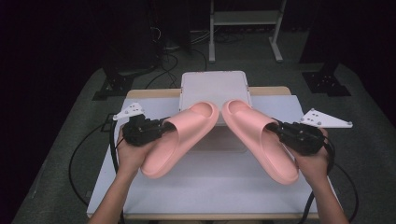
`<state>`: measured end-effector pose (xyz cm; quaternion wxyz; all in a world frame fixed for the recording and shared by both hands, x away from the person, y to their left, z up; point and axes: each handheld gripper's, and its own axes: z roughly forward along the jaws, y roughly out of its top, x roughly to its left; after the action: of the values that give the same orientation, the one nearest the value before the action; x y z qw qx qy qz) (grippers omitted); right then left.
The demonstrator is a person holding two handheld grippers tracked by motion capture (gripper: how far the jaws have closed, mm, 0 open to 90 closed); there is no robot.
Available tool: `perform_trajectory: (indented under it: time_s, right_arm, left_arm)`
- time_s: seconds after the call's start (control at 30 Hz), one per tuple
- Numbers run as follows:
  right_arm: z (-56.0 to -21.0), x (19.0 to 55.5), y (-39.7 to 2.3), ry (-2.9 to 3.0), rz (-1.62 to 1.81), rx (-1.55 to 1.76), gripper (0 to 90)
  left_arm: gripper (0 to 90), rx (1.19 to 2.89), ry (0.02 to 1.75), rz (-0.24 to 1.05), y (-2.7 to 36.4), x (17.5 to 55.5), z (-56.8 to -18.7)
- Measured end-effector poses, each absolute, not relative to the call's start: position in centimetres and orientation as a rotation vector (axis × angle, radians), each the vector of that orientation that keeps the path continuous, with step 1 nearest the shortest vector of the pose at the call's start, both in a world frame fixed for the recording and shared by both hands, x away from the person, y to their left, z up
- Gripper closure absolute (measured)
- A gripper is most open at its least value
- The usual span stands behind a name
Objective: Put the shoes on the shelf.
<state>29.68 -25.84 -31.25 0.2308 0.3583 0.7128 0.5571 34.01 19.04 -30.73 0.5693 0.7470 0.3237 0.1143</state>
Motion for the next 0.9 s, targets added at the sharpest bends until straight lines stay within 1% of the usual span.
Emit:
perform_trajectory:
  time_s: [0.7,0.9]
  right_arm:
    - [-30.6,33.2,-25.5,1.936,1.498,1.046,81.1]
    - [-30.4,34.1,-25.4,1.936,1.483,1.047,81.1]
  left_arm:
    - [73.5,1.755,0.806,0.277,18.4,37.7,-29.7]
    - [73.3,1.759,0.810,0.292,17.7,38.6,-29.2]
